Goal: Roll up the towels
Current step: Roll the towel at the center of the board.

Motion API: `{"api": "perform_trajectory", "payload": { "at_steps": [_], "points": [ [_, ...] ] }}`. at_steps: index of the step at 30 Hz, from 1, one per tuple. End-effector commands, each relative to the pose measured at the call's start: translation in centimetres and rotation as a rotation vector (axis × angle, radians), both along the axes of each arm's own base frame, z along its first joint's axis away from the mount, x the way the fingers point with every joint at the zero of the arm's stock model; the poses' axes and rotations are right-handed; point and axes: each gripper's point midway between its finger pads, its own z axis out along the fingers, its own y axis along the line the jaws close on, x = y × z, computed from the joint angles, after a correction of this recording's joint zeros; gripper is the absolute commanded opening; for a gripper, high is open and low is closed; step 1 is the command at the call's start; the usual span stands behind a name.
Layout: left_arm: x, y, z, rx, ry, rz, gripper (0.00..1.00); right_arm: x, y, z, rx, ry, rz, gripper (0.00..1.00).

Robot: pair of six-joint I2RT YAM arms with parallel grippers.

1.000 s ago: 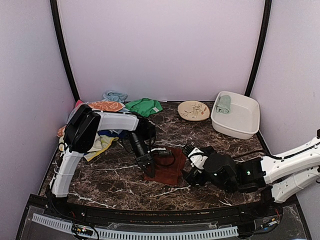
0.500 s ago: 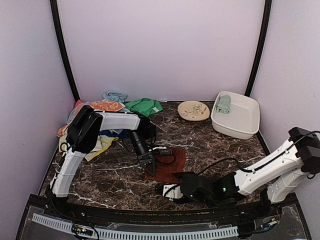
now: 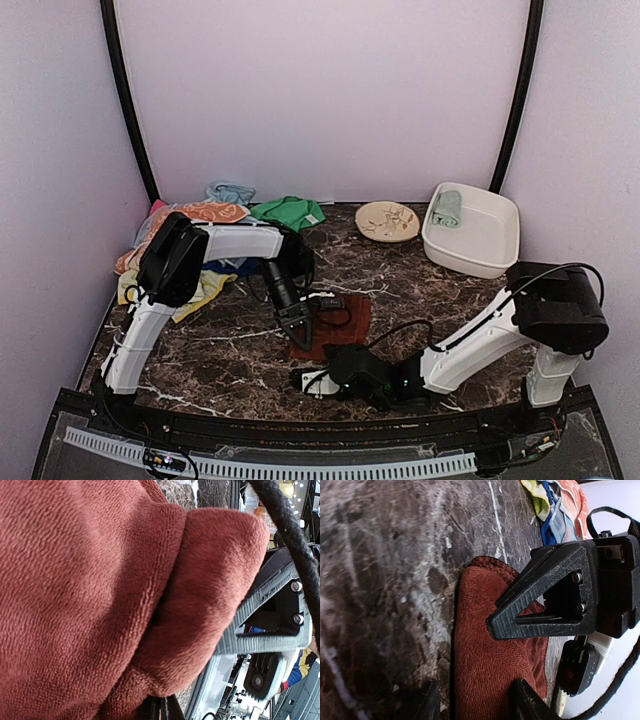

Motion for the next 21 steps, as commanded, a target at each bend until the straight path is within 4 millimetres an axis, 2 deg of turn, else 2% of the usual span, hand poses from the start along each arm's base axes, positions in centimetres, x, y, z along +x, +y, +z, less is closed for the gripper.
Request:
{"api": "perform_trajectory", "payload": {
  "at_steps": [1,6,8,12,14,16,17,18,19,21],
  "points": [
    [1.8,2.1,-3.9,0.093,-0.122,-0.068,0.03,1.9,0.0,-1.9,0.009,0.063,-0.069,0.44],
    [4.3,1.2,-0.9,-0.015,-0.205,0.022,0.16,1.6,-0.9,-3.9,0.022,0.267,-0.129,0.18],
    [5.1,1.1,0.1,-0.046,-0.255,0.056,0.24,1.5,-1.2,-4.0,0.04,0.353,-0.159,0.12],
    [7.0,1.3,3.3,-0.133,-0.38,0.136,0.27,1.7,-1.0,-3.6,0.107,0.541,-0.208,0.01],
    [8.8,2.9,5.4,-0.176,-0.456,0.219,0.34,1.4,-1.0,-3.4,0.133,0.608,-0.21,0.0],
    [9.4,4.6,6.4,-0.204,-0.516,0.267,0.35,1.4,-1.0,-3.2,0.151,0.663,-0.211,0.0],
    [9.5,5.4,7.2,-0.228,-0.548,0.281,0.36,1.3,-1.0,-3.3,0.156,0.695,-0.214,0.0],
    [9.6,5.9,7.7,-0.253,-0.593,0.291,0.41,1.3,-1.0,-3.3,0.159,0.726,-0.215,0.0],
    [9.6,6.4,8.5,-0.277,-0.644,0.293,0.52,1.3,-1.0,-3.3,0.161,0.754,-0.219,0.0],
    [8.7,7.3,9.1,-0.309,-0.721,0.275,0.54,1.5,-1.1,-3.4,0.166,0.808,-0.231,0.0]
  ]
}}
